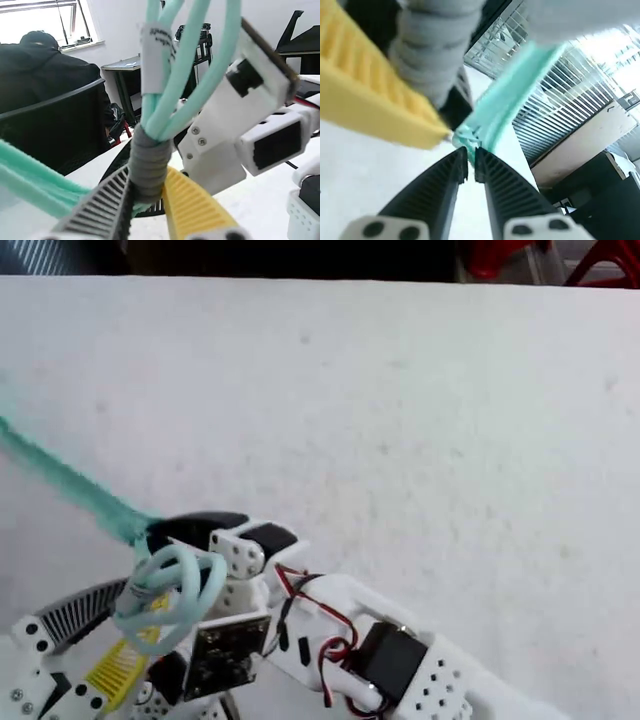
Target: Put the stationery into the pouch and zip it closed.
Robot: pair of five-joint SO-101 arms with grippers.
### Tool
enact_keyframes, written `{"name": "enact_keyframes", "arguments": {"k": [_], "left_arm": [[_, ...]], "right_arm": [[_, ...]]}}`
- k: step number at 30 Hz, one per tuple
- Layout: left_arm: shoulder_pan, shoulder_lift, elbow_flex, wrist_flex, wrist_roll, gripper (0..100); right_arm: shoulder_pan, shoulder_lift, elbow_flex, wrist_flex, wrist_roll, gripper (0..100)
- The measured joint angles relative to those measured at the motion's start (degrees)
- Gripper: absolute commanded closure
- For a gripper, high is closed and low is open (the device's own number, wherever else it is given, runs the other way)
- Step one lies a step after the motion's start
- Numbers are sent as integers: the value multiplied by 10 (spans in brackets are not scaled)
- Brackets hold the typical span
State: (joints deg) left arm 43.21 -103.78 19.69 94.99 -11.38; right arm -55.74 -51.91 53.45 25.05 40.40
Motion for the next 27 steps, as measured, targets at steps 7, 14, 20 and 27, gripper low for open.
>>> {"name": "enact_keyframes", "arguments": {"k": [7,14,20,27], "left_arm": [[8,-11,-24,-4,-6,979],[12,18,57,-96,-31,979],[-53,89,153,-245,-57,979],[-121,129,214,-375,-60,979]], "right_arm": [[98,26,40,22,-20,981],[141,-61,40,67,-23,981],[169,-137,40,106,-36,977],[226,-270,40,130,-57,977]]}}
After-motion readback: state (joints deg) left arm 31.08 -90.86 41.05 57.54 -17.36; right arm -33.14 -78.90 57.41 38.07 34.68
